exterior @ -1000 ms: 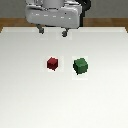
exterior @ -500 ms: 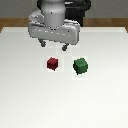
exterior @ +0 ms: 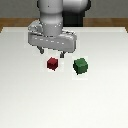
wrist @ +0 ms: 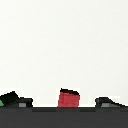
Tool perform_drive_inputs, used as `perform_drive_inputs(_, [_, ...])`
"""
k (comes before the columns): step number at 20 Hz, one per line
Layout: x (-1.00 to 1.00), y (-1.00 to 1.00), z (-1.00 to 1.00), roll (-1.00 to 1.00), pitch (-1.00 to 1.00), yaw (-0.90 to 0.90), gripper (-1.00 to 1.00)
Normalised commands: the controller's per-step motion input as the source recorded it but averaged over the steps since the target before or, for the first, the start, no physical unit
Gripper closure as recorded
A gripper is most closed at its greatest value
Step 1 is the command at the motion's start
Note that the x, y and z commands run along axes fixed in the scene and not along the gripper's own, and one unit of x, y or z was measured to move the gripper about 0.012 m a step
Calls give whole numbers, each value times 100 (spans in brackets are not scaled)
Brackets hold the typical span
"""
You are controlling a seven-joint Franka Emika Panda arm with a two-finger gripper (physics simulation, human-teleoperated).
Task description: Place the red cube on top of the green cube.
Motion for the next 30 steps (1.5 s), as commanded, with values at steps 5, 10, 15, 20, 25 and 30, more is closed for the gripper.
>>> perform_drive_inputs(5, [-20,0,-40,0,0,0,-100])
perform_drive_inputs(10, [0,0,-40,0,0,0,-100])
perform_drive_inputs(15, [-20,0,-40,0,0,0,-100])
perform_drive_inputs(20, [0,0,-20,0,0,0,100])
perform_drive_inputs(25, [0,0,20,0,0,0,100])
perform_drive_inputs(30, [0,0,60,0,0,0,100])
